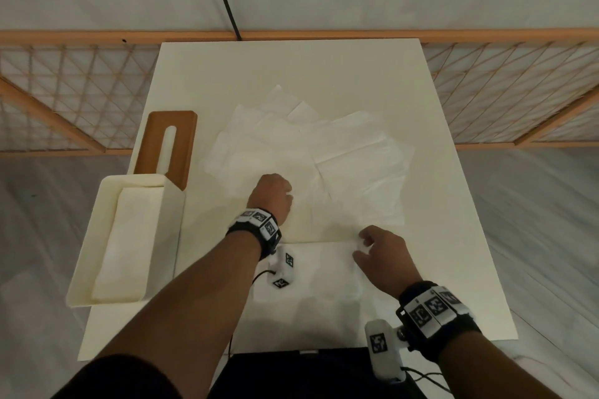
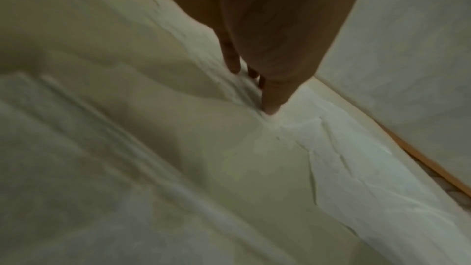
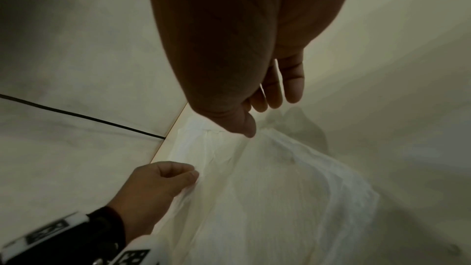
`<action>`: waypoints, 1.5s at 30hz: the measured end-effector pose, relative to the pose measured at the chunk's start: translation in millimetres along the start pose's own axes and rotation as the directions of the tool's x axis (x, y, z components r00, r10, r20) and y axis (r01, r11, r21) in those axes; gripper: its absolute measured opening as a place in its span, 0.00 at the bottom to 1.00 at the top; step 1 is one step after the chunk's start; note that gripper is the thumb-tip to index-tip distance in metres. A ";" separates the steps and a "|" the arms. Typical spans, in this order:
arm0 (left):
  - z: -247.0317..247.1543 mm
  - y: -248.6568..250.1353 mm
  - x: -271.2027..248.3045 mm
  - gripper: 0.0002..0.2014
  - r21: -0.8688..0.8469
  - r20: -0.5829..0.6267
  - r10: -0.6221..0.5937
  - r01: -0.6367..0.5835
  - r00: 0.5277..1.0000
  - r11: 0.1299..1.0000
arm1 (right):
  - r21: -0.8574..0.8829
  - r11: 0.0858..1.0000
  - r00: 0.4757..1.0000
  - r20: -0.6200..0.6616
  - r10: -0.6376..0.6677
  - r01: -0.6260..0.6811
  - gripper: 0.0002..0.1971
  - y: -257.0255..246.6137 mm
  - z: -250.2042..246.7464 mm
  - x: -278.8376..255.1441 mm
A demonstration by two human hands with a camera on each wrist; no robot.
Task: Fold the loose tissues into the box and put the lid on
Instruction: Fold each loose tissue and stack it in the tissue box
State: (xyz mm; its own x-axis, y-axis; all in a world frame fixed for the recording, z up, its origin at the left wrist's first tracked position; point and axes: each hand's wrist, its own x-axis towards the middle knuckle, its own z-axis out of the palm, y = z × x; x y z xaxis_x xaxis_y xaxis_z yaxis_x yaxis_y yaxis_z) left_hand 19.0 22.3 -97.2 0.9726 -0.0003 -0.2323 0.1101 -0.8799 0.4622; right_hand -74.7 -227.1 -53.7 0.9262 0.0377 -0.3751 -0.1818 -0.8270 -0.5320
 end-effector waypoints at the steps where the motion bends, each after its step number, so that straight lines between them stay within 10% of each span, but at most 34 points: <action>1: -0.1 -0.2 3.0 0.06 0.018 -0.010 -0.008 0.008 1.000 1.000 | -0.001 1.000 1.000 -0.004 -0.005 0.005 0.16 0.1 -2.2 0.9; 21: -14.9 -11.5 2.4 0.08 -0.218 -0.012 -0.083 0.079 0.996 0.973 | 0.072 0.991 0.993 0.019 -0.114 0.112 0.11 -30.7 -8.6 16.9; 45: -7.7 -6.6 -5.1 0.04 -0.053 -0.027 -0.011 0.009 1.000 0.999 | 0.056 0.992 0.989 0.084 -0.121 0.116 0.11 -30.3 0.0 8.6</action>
State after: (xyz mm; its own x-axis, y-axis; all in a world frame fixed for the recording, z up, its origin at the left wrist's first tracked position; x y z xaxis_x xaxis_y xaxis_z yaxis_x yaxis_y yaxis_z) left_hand 14.8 31.8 -92.5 0.9766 0.0218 -0.2141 0.1298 -0.8532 0.5052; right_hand -61.2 -201.7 -40.8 0.9102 0.1845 -0.3707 -0.0908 -0.7845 -0.6134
